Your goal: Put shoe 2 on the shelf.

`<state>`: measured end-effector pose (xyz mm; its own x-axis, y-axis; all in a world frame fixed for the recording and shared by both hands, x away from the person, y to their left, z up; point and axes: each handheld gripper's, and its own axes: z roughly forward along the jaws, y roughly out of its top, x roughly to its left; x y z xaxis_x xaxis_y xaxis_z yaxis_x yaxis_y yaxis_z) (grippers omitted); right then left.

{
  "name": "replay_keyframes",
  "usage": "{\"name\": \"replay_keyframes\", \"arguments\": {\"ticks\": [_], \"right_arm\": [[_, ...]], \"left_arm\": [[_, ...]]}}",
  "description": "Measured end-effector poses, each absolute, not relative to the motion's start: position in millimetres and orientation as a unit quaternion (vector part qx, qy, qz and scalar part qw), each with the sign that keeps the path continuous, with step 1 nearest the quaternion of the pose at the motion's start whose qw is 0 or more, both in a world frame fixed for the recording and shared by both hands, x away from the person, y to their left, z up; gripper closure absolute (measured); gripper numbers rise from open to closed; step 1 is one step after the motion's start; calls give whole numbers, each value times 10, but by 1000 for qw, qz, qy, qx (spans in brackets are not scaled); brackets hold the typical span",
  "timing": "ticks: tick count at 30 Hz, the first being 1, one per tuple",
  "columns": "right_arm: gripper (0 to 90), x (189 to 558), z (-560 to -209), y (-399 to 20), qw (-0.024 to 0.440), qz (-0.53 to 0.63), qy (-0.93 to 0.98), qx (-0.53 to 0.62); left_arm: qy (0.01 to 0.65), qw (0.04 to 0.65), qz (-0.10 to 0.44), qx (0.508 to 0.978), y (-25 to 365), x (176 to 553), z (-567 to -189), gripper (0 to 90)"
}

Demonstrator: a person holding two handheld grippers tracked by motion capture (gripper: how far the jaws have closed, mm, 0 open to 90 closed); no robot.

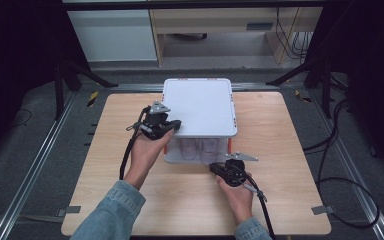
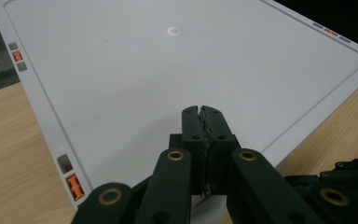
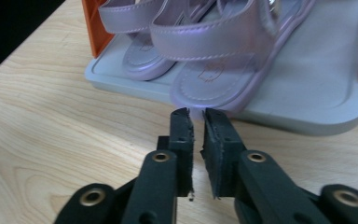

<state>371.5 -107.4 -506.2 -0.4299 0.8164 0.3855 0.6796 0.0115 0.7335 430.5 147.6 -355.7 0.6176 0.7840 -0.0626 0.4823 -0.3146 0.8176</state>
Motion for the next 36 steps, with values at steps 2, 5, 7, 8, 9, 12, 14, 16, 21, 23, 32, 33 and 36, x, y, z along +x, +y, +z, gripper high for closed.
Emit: {"name": "replay_keyframes", "arguments": {"ticks": [2, 5, 7, 8, 9, 12, 14, 16, 21, 23, 32, 33, 36], "right_arm": [[847, 3732, -5095, -1060, 68, 462, 707, 532], [885, 3771, -5116, -1064, 65, 464, 701, 538], [891, 3794, -5115, -1064, 64, 463, 701, 539], [893, 3804, -5115, -1066, 65, 463, 702, 538], [894, 3817, -5111, -1066, 64, 462, 701, 540], [894, 3858, -5105, -1062, 65, 461, 698, 544], [894, 3887, -5102, -1053, 66, 461, 696, 546], [894, 3917, -5103, -1046, 66, 460, 695, 548], [894, 3975, -5098, -1040, 63, 459, 691, 555], [894, 3991, -5090, -1035, 62, 458, 690, 557], [892, 4047, -5102, -1035, 58, 456, 687, 563], [889, 4048, -5101, -1035, 58, 455, 687, 563], [871, 4046, -5098, -1035, 59, 457, 687, 562]], "left_arm": [[400, 427, 176, 791, 1477, 4305, -3557, 881], [400, 428, 176, 791, 1479, 4307, -3559, 881], [400, 428, 176, 791, 1479, 4309, -3560, 881], [400, 428, 176, 791, 1479, 4311, -3560, 881], [400, 429, 176, 791, 1479, 4312, -3561, 881], [400, 429, 176, 790, 1477, 4313, -3562, 880], [400, 430, 175, 790, 1478, 4315, -3564, 880], [400, 430, 175, 790, 1479, 4316, -3564, 880], [401, 432, 174, 789, 1478, 4318, -3565, 881], [401, 432, 174, 789, 1478, 4318, -3565, 881], [401, 431, 175, 789, 1477, 4318, -3564, 880], [401, 432, 174, 789, 1478, 4318, -3564, 880], [400, 433, 173, 789, 1480, 4318, -3561, 877]]}}
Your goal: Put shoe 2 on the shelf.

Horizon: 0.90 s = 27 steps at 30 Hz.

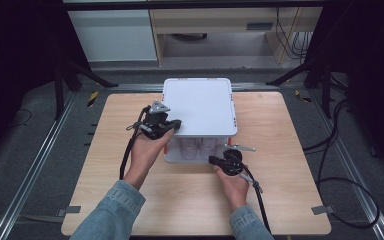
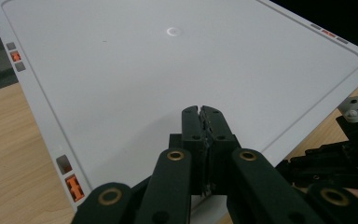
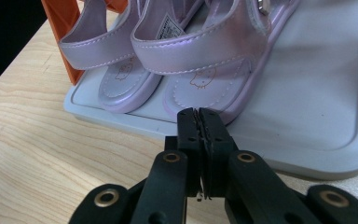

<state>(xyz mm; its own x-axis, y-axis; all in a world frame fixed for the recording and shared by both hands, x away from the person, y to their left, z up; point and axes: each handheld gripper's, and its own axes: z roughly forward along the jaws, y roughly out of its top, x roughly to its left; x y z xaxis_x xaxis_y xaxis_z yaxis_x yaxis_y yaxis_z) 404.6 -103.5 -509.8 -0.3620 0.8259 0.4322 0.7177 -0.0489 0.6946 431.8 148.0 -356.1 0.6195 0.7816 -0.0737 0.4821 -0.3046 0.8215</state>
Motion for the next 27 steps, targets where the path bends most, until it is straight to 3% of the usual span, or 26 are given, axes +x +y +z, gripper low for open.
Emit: {"name": "replay_keyframes", "arguments": {"ticks": [4, 16, 21, 27], "right_arm": [[807, 4026, -5076, -1041, 62, 464, 688, 555], [460, 3907, -4961, -1130, 68, 483, 693, 531], [346, 3865, -4905, -1154, 88, 485, 699, 518], [227, 3841, -4876, -1193, 91, 484, 705, 511]], "left_arm": [[399, 441, 176, 784, 1493, 4290, -3542, 813], [417, 466, 208, 752, 1795, 4138, -3446, 304], [416, 466, 208, 752, 1905, 4060, -3466, 174], [422, 469, 207, 748, 2018, 3982, -3532, 103]]}}
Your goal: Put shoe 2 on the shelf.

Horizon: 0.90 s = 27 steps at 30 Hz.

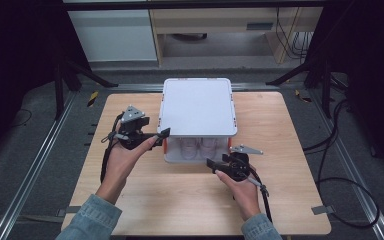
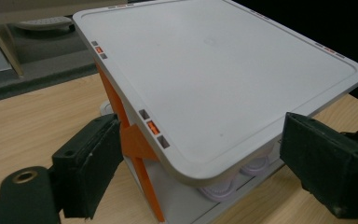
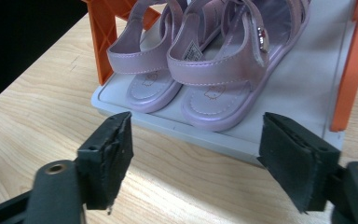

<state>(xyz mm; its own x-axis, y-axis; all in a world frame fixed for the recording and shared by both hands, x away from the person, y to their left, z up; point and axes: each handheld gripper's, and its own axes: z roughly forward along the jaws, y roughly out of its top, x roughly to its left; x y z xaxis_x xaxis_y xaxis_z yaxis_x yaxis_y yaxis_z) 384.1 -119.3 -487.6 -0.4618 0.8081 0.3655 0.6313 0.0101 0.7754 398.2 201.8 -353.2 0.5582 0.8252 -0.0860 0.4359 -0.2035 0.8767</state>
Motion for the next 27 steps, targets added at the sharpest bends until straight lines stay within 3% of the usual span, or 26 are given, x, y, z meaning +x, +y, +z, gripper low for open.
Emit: {"name": "replay_keyframes", "arguments": {"ticks": [11, 27], "right_arm": [[117, 3820, -4805, -1511, 138, 471, 725, 483], [157, 4144, -4859, -2311, 213, 383, 736, 516]], "left_arm": [[423, 448, 216, 758, 2286, 3818, -3800, 46], [460, 363, 214, 782, 2625, 4045, -4504, 53]]}}
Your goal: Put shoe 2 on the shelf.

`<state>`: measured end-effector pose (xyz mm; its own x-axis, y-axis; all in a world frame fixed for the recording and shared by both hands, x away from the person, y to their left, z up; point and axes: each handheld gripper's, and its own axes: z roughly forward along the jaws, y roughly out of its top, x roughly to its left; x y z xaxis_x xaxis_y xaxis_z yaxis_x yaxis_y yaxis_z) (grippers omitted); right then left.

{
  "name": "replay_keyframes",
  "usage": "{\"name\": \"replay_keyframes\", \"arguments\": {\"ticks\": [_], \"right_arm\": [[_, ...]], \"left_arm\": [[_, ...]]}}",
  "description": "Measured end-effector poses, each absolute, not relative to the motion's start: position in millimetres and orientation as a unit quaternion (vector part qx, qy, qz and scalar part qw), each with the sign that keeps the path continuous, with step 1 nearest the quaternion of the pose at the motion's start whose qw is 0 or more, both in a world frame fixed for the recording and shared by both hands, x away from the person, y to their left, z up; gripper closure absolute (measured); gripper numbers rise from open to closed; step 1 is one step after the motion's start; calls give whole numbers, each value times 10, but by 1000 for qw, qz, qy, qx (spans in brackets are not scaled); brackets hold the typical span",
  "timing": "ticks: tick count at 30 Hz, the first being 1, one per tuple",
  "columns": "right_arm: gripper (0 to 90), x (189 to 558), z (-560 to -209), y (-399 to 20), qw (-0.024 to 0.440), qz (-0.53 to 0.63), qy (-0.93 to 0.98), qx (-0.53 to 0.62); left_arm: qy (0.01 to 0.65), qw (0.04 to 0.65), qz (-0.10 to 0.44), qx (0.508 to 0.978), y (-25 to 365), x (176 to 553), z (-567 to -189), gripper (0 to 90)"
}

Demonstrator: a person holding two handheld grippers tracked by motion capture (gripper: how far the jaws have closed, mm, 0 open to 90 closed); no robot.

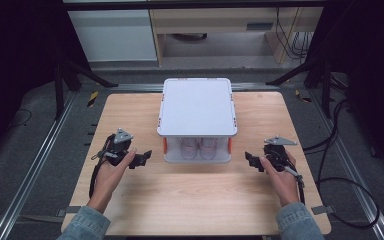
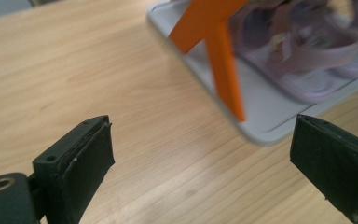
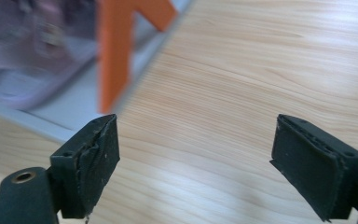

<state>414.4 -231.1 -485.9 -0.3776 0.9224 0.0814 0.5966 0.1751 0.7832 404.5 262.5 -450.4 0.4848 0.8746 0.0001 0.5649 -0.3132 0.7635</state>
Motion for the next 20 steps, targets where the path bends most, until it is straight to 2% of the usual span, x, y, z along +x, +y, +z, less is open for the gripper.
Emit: {"name": "replay_keyframes", "arguments": {"ticks": [7, 20], "right_arm": [[155, 4174, -4987, -2512, 236, 358, 737, 523], [84, 4204, -5165, -2505, 227, 318, 753, 529]], "left_arm": [[483, 339, 218, 777, 2807, 4116, -4816, 56], [503, 309, 206, 781, 2909, 4152, -5121, 53]]}}
